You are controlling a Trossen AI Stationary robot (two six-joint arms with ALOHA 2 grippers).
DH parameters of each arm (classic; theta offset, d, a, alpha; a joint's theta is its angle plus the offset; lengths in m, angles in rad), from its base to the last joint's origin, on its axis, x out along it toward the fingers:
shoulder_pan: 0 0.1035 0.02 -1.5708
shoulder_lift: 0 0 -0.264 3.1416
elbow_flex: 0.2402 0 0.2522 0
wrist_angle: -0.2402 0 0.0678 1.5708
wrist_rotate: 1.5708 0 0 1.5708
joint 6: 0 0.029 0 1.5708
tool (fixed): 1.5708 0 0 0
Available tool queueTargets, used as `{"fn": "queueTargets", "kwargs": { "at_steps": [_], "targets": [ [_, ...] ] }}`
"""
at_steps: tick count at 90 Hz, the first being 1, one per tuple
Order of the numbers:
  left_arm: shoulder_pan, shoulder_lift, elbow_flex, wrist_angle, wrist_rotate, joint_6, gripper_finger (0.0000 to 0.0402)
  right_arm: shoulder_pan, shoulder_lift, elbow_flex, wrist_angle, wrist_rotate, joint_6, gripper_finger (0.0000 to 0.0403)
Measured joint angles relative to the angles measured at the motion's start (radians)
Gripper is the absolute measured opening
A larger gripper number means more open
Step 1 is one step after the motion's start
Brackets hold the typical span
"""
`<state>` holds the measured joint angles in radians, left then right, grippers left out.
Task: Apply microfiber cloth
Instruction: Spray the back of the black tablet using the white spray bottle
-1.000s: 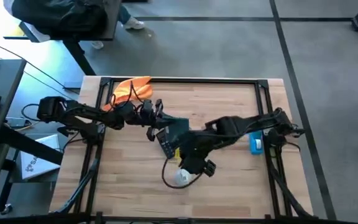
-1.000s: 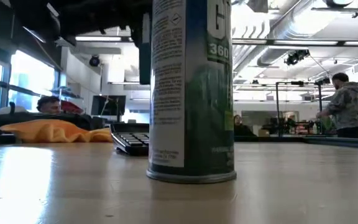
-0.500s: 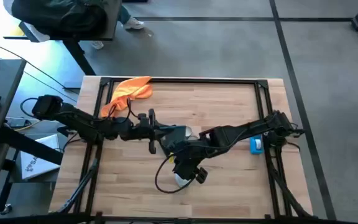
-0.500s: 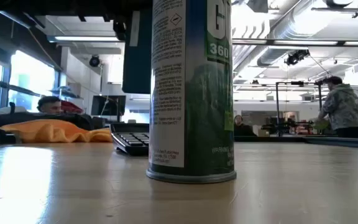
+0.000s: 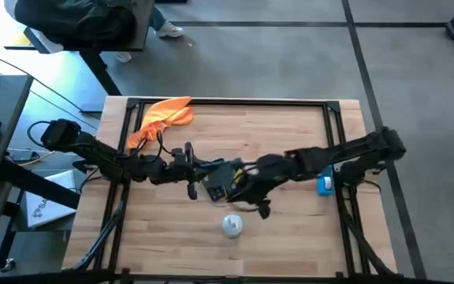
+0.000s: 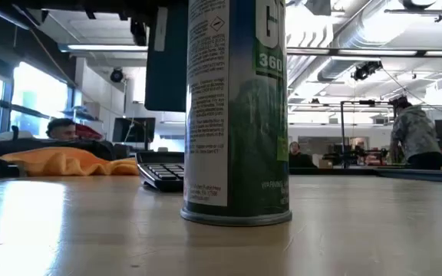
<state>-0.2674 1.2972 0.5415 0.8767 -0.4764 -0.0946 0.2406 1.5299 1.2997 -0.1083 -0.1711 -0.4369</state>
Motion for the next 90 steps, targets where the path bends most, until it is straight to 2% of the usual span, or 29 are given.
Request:
{"fn": "queueTargets", "kwargs": {
  "at_steps": [10, 14, 28, 39, 57, 79, 90],
  "targets": [
    [0.025, 0.005, 0.0, 0.008, -0.007, -0.022, 0.0012, -0.036, -0.009, -0.072, 0.063, -0.152, 0.081, 0.0],
    [0.038, 0.013, 0.0, 0.008, -0.008, -0.032, 0.0012, -0.04, 0.003, -0.084, 0.053, -0.178, 0.081, 0.0],
    [0.088, 0.082, 0.0, 0.062, 0.033, -0.068, 0.0012, -0.031, 0.019, -0.086, 0.078, -0.19, 0.074, 0.0],
    [0.078, 0.146, 0.001, 0.148, 0.033, -0.033, 0.0012, -0.01, 0.021, -0.086, 0.074, -0.192, 0.072, 0.0],
    [0.006, 0.202, 0.002, 0.271, -0.062, 0.052, 0.0012, 0.025, 0.074, -0.085, 0.132, -0.162, 0.062, 0.0],
    [-0.059, 0.203, 0.002, 0.291, -0.127, 0.089, 0.0012, 0.014, 0.12, -0.086, 0.179, -0.148, 0.08, 0.0],
    [-0.088, 0.204, 0.002, 0.297, -0.182, 0.108, 0.0012, 0.021, 0.121, -0.086, 0.172, -0.108, 0.062, 0.0]
  ]
}}
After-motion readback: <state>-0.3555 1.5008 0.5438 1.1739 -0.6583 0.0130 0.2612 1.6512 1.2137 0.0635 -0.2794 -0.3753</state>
